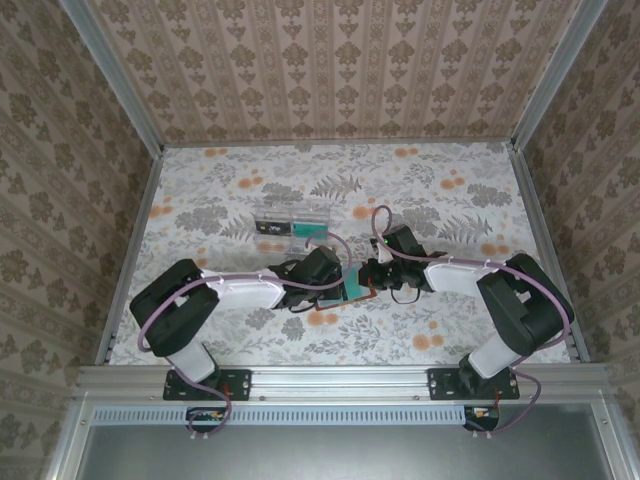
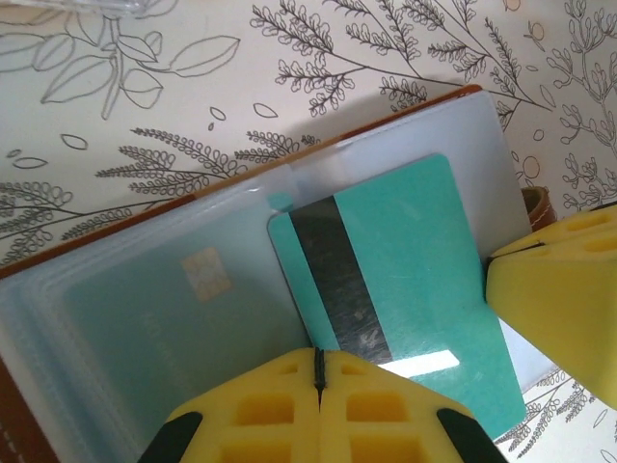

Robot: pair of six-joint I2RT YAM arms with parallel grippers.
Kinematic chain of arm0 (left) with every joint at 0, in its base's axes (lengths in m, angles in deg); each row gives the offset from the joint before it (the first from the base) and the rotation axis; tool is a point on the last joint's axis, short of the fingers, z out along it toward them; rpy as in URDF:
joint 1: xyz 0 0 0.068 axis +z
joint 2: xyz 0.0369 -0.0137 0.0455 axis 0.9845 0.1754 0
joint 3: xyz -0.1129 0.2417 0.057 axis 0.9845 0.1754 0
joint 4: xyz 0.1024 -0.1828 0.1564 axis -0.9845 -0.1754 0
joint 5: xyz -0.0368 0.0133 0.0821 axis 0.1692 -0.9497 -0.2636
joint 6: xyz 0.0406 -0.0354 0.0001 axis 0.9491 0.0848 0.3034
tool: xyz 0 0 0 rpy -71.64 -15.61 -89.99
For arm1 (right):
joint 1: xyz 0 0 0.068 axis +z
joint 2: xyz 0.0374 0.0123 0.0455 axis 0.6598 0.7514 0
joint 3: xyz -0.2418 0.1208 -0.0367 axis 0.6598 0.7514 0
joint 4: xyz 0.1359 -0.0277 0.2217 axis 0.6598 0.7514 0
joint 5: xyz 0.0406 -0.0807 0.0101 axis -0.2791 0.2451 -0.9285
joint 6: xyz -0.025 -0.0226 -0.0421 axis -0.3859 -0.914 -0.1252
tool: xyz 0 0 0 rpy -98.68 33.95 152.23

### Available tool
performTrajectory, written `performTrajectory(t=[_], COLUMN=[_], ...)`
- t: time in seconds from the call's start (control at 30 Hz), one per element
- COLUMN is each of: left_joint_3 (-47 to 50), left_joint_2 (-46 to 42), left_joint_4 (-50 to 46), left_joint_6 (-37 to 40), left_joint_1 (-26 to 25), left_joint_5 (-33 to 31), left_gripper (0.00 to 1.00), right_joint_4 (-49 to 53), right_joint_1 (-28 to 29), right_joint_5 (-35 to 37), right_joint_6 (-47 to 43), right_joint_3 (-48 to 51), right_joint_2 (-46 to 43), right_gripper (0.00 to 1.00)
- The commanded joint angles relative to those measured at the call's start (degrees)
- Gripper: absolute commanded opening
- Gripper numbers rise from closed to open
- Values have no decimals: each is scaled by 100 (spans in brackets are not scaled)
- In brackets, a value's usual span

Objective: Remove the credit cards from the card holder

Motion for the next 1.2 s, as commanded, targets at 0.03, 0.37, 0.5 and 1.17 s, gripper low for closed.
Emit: performTrajectory(t=[0.03, 0.37, 0.5, 1.17], left_joint_3=[-25, 41, 55, 215], left_joint_2=[16, 92, 60, -1426], left_joint_4=[-66, 31, 26, -251], left_joint_6=[-90, -144, -148, 263], left_joint_1=[-52, -99, -101, -9], left_joint_5=[58, 81, 77, -226], left_gripper=[0, 0, 0, 3], right_joint_4=[-111, -408, -403, 712], right_joint_1=[29, 29, 29, -375], right_joint_5=[-157, -462, -463, -39], right_joint_6=[80, 238, 255, -147], right_joint_3=[76, 67, 78, 200], right_joint_2=[89, 338, 301, -1600], right_gripper=[8, 18, 8, 0])
